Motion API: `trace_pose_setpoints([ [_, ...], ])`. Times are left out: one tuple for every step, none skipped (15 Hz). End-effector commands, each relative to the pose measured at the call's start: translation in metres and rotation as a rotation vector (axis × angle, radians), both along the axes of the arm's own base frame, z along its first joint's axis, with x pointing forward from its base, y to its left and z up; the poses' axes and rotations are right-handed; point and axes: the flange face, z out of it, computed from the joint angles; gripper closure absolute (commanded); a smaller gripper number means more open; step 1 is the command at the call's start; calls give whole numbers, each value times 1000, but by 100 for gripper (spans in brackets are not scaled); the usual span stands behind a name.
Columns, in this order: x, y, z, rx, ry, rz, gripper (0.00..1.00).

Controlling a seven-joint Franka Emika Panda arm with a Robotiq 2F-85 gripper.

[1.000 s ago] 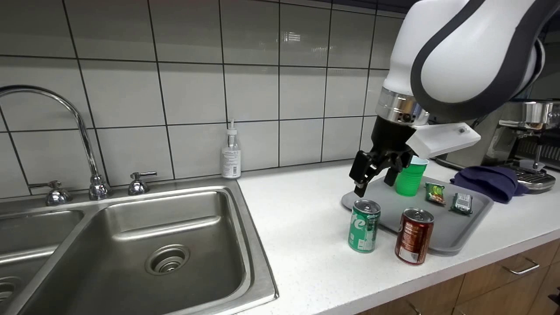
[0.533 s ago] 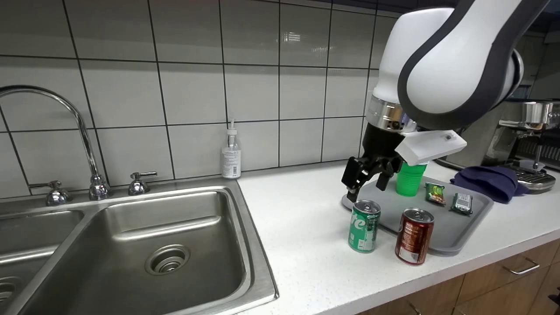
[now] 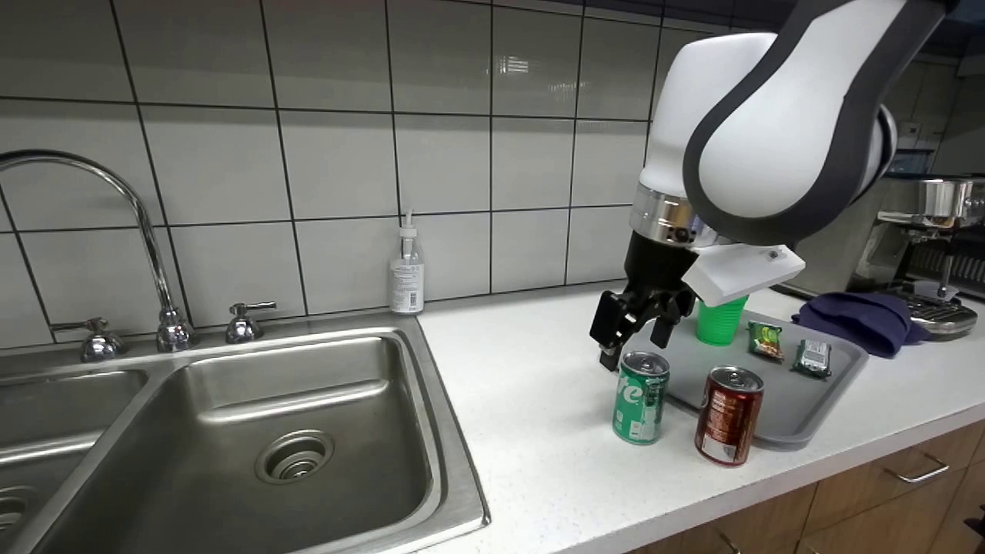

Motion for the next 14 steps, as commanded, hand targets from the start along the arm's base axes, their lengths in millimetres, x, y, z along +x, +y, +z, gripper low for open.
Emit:
trace_pose_setpoints([
  [-1, 6, -3, -6, -2, 17, 0],
  [-2, 7, -5, -7, 0, 21, 0],
  [-3, 7, -6, -8, 5, 22, 0],
  [-3, 7, -8, -10, 9, 23, 0],
  [-4, 6, -10, -12, 15, 24, 0],
  [-5, 6, -11, -14, 17, 24, 0],
  [-5, 5, -12, -16, 19, 26, 0],
  [-6, 5, -13, -18, 22, 27, 0],
  [-6, 4, -14, -21, 24, 29, 0],
  [-7, 3, -15, -24, 27, 31, 0],
  [-7, 3, -16, -27, 28, 33, 0],
  [-7, 2, -17, -29, 30, 36, 0],
  [-8, 2, -17, -31, 30, 39, 0],
  [-8, 2, -18, -32, 31, 41, 0],
])
